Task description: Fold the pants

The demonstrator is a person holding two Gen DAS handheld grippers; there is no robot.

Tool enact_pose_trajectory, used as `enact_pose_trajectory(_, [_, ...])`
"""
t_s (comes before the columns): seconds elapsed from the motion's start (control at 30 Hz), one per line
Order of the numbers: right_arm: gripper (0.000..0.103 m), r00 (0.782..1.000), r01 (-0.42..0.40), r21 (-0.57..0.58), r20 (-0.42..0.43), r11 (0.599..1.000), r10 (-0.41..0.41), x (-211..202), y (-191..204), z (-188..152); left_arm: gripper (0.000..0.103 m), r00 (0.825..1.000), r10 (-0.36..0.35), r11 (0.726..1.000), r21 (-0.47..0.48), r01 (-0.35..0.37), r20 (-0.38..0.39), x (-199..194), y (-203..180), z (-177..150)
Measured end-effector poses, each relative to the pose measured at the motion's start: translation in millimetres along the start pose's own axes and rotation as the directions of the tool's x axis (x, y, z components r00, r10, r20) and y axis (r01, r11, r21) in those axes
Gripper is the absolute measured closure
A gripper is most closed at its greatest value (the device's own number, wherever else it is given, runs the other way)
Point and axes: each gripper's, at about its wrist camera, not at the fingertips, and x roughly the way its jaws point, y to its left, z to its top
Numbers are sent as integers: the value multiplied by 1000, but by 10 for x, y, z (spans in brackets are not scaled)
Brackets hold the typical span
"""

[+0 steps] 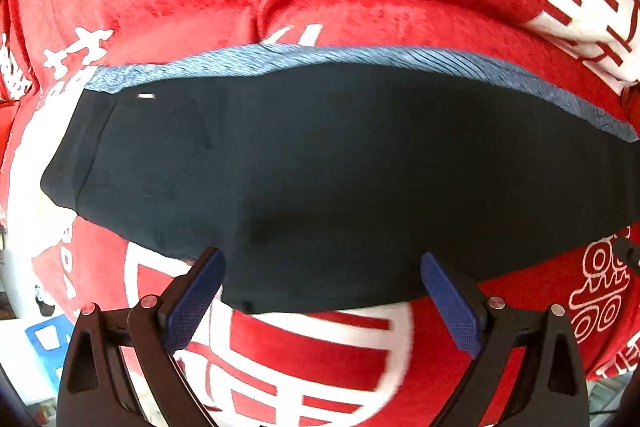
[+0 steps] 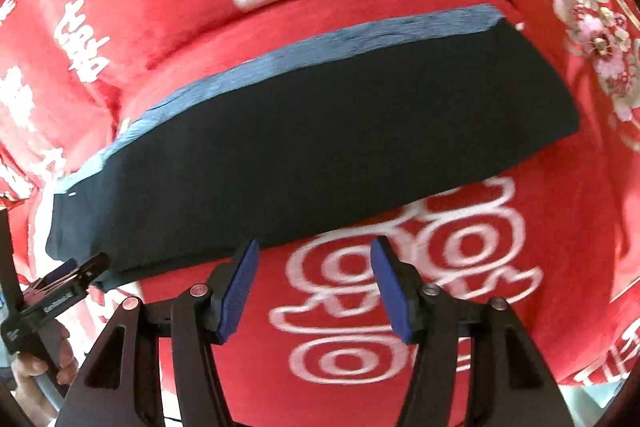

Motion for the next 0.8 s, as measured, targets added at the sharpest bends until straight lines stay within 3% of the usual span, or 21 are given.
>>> enact_pose_trajectory(0.17, [43, 996, -85, -49, 34, 995, 87, 117, 585, 82, 4, 997, -8, 1000, 24, 6, 80, 20, 272, 425])
enact_pose_trajectory(0.4, [45, 990, -92, -130, 91, 987, 104, 523, 1371, 732, 4, 991, -12, 999, 54, 4, 132, 485, 166, 1190])
enact_pose_trajectory(0.5, [45, 995, -54, -175, 72, 983, 67, 785, 1546, 893, 4, 995, 14, 998, 64, -20, 101, 705, 175, 1262])
enact_pose_trajectory(0.6, [53, 998, 32, -173, 50, 984, -24, 1025, 1494, 948, 4, 994, -50, 999, 26, 47, 94, 800, 332, 1211])
enact_pose_trajectory(0.7, [53, 991, 98, -149, 104, 984, -83, 1026, 1382, 973, 1, 994, -70, 997, 29, 68, 85, 804, 413, 1161])
enact_pose_trajectory(0.8, [52, 992, 87, -113, 97, 990, -76, 1023, 1304, 998, 1, 996, -62, 996, 76, 57, 69, 793, 423, 1040])
